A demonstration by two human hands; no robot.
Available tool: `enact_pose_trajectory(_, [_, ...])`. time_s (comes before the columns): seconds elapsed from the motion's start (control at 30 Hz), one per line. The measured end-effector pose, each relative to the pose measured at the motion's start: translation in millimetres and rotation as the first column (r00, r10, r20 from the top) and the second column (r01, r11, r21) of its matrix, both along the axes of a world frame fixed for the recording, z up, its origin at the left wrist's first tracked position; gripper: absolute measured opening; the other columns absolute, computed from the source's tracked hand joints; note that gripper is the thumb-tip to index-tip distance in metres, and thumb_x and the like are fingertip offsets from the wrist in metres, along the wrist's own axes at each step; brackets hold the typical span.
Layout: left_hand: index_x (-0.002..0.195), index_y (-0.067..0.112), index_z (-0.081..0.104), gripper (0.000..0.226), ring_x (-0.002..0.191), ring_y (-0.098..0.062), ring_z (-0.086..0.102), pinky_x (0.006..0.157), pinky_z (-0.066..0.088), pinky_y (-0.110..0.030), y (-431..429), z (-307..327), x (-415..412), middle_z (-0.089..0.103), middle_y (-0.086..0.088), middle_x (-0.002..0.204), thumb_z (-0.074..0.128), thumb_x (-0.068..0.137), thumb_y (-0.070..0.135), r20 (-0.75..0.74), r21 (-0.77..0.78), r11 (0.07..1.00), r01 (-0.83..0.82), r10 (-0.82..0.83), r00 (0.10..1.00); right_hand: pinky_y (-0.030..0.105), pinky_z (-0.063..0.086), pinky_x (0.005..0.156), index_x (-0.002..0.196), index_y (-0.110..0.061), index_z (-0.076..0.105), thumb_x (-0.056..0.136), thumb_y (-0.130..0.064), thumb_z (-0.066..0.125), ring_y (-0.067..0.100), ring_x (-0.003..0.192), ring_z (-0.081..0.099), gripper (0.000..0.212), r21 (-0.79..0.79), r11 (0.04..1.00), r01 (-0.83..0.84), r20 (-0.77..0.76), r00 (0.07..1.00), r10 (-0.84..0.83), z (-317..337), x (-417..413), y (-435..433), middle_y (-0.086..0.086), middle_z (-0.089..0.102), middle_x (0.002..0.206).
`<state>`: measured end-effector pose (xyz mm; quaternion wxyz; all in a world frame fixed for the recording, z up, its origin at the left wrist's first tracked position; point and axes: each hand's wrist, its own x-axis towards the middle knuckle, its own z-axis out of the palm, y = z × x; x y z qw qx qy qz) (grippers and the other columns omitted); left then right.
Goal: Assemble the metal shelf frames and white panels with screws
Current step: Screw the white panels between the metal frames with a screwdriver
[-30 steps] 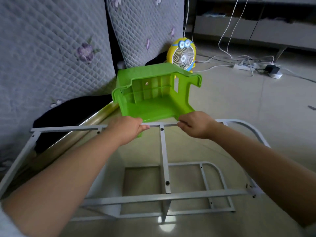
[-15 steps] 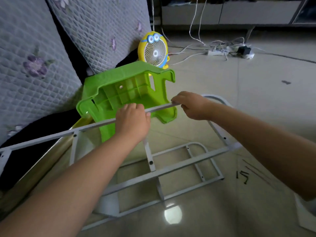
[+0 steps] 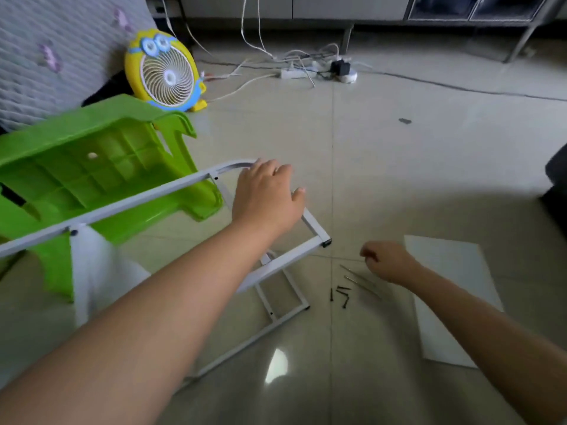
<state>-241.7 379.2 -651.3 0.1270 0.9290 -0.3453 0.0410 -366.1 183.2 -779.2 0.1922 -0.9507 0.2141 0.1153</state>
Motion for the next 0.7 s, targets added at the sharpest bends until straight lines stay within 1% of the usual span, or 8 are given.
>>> enact_pose_trajectory(0.07, [0.132, 0.01, 0.047, 0.045, 0.138, -0.022, 0.021, 0.111, 0.015, -0.032, -7, -1, 2, 0.037, -0.009, 0.143, 0.035, 0.095, 0.032, -0.016, 0.069, 0.997, -0.034, 0.035, 0.999, 0.027, 0.04, 0.084, 0.11, -0.007, 0.06, 0.09, -0.012, 0.043, 0.025, 0.107, 0.055, 0.026, 0.003, 1.0, -0.028, -0.116, 0.993, 0.028, -38, -14, -2, 0.011, 0.061, 0.115])
enact_pose_trajectory(0.13, [0.131, 0.007, 0.048, 0.042, 0.141, -0.022, 0.015, 0.112, 0.011, -0.032, -9, -4, 3, 0.032, -0.011, 0.147, 0.034, 0.095, 0.025, -0.013, 0.097, 0.994, -0.055, 0.056, 0.998, 0.028, 0.041, 0.079, 0.102, -0.008, 0.062, 0.089, -0.014, 0.044, 0.026, 0.101, 0.056, 0.023, 0.025, 0.999, -0.036, -0.16, 0.986, 0.04, -64, -25, 3, 0.012, 0.063, 0.109])
enact_pose_trajectory(0.27, [0.126, 0.002, 0.052, 0.047, 0.14, -0.025, 0.018, 0.113, 0.011, -0.032, -6, -8, 0, 0.035, -0.014, 0.146, 0.027, 0.094, 0.025, 0.014, 0.08, 0.996, -0.045, 0.044, 0.999, 0.027, 0.038, 0.072, 0.088, -0.011, 0.064, 0.086, -0.02, 0.051, 0.026, 0.096, 0.057, 0.016, 0.02, 0.999, -0.034, -0.074, 0.997, 0.035, -92, -32, 21, 0.009, 0.064, 0.098])
enact_pose_trajectory(0.37, [0.129, 0.002, 0.049, 0.041, 0.141, -0.024, 0.016, 0.113, 0.009, -0.031, -6, -8, -1, 0.031, -0.014, 0.148, 0.031, 0.096, 0.019, 0.003, 0.09, 0.995, -0.051, 0.051, 0.999, 0.028, 0.031, 0.067, 0.078, -0.018, 0.047, 0.086, -0.026, 0.052, 0.025, 0.096, 0.055, 0.012, 0.007, 1.0, -0.02, -0.054, 0.998, 0.02, -95, -27, 38, 0.007, 0.057, 0.093])
enact_pose_trajectory(0.5, [0.129, 0.003, 0.048, 0.045, 0.142, -0.024, 0.015, 0.112, 0.01, -0.031, -6, -8, -3, 0.03, -0.013, 0.148, 0.024, 0.096, 0.022, -0.003, 0.091, 0.995, -0.048, 0.048, 0.999, 0.024, 0.029, 0.066, 0.075, -0.02, 0.039, 0.086, -0.023, 0.051, 0.027, 0.099, 0.056, 0.016, 0.016, 0.998, 0.063, -0.11, 0.992, -0.061, -102, -25, 51, 0.012, 0.06, 0.104])
enact_pose_trajectory(0.57, [0.129, 0.002, 0.049, 0.046, 0.141, -0.024, 0.016, 0.112, 0.011, -0.031, -5, -8, -4, 0.03, -0.013, 0.148, 0.023, 0.097, 0.022, -0.013, 0.088, 0.995, -0.041, 0.042, 0.999, 0.027, 0.035, 0.068, 0.08, -0.018, 0.05, 0.087, -0.015, 0.047, 0.028, 0.101, 0.056, 0.009, 0.012, 0.997, 0.078, -0.143, 0.987, -0.075, -102, -26, 56, 0.015, 0.06, 0.108])
enact_pose_trajectory(0.63, [0.129, 0.002, 0.048, 0.042, 0.142, -0.024, 0.015, 0.113, 0.011, -0.032, -5, -8, -4, 0.029, -0.013, 0.149, 0.028, 0.097, 0.02, -0.013, 0.085, 0.995, -0.043, 0.044, 0.999, 0.029, 0.042, 0.077, 0.099, -0.006, 0.06, 0.087, -0.009, 0.043, 0.028, 0.104, 0.056, 0.02, -0.005, 0.994, 0.111, -0.15, 0.982, -0.111, -102, -25, 58, 0.017, 0.06, 0.111])
enact_pose_trajectory(0.7, [0.129, 0.002, 0.048, 0.041, 0.142, -0.024, 0.015, 0.113, 0.01, -0.032, -5, -7, -5, 0.029, -0.013, 0.149, 0.029, 0.097, 0.02, -0.022, 0.083, 0.995, -0.046, 0.048, 0.999, 0.027, 0.044, 0.081, 0.103, -0.002, 0.06, 0.085, -0.005, 0.043, 0.029, 0.104, 0.056, 0.025, -0.003, 0.989, 0.146, -0.171, 0.975, -0.144, -98, -25, 59, 0.017, 0.06, 0.111])
